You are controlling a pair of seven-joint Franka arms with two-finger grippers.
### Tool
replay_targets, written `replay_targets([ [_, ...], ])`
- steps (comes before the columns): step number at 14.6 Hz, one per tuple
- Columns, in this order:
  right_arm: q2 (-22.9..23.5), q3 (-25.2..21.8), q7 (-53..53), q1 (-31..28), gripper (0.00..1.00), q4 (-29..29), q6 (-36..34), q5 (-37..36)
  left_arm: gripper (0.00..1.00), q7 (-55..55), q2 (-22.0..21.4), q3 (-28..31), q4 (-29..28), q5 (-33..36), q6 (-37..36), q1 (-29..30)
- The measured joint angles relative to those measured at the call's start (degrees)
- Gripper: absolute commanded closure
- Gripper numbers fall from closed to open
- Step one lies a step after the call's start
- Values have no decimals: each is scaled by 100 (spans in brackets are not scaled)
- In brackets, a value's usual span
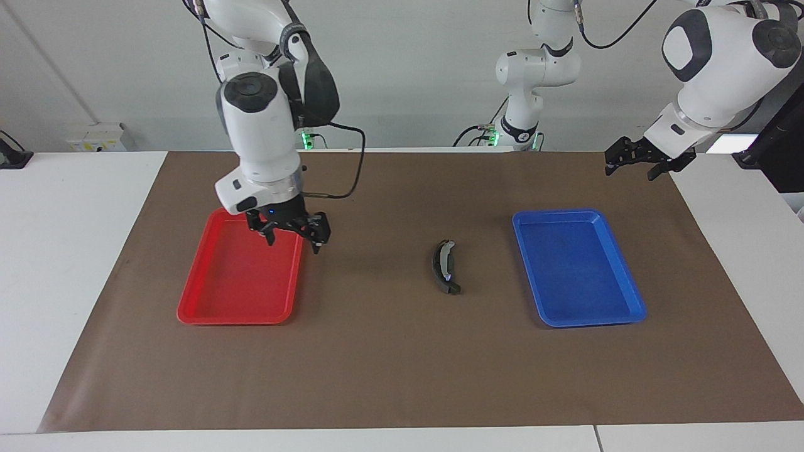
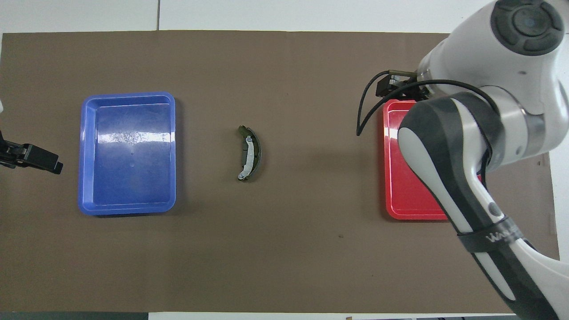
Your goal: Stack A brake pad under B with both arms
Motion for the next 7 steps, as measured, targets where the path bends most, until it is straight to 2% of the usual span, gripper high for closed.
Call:
replay_targets([
  [7, -836, 17, -1244, -971, 1, -42, -1259, 4, 1, 10, 2, -16, 1, 0, 831, -3],
])
